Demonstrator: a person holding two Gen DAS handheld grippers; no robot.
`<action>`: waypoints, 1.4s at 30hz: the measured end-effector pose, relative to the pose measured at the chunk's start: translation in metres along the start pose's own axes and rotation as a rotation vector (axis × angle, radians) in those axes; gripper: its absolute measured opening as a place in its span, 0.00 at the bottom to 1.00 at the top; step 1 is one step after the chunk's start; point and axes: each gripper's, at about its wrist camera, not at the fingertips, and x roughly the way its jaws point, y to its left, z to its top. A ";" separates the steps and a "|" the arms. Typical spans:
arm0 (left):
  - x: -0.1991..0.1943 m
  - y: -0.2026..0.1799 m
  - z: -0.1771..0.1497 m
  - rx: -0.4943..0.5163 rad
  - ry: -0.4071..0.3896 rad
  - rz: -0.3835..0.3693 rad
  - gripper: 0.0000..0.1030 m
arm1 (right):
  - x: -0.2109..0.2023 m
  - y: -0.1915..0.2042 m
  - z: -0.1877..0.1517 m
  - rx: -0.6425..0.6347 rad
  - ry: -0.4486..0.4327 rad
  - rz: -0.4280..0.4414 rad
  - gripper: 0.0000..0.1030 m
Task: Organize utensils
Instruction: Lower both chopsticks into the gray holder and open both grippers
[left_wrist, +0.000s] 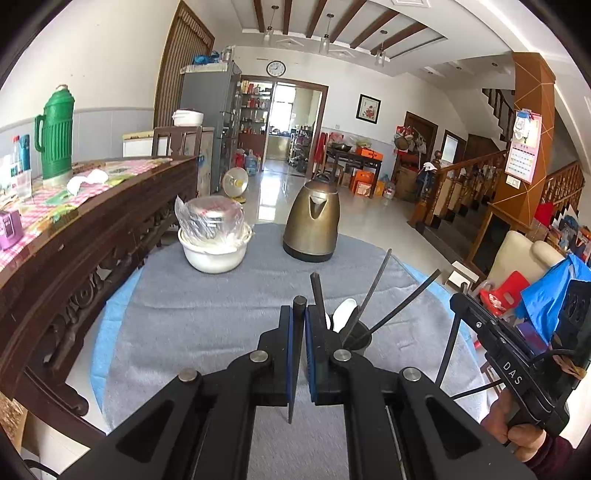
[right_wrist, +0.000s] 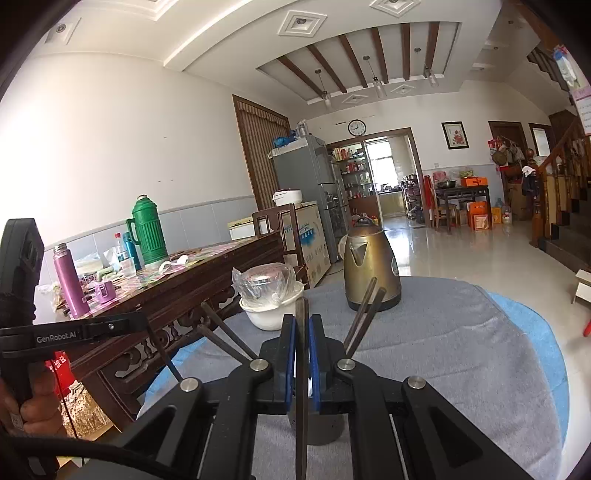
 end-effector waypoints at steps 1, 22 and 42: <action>-0.001 -0.001 0.001 0.005 -0.003 0.002 0.06 | 0.000 0.000 0.001 0.001 -0.002 0.001 0.07; -0.020 0.002 0.035 0.050 -0.064 0.007 0.06 | -0.003 0.007 0.053 0.009 -0.171 -0.011 0.07; -0.014 -0.002 0.117 0.074 -0.277 -0.054 0.06 | 0.048 0.034 0.103 -0.044 -0.364 -0.147 0.07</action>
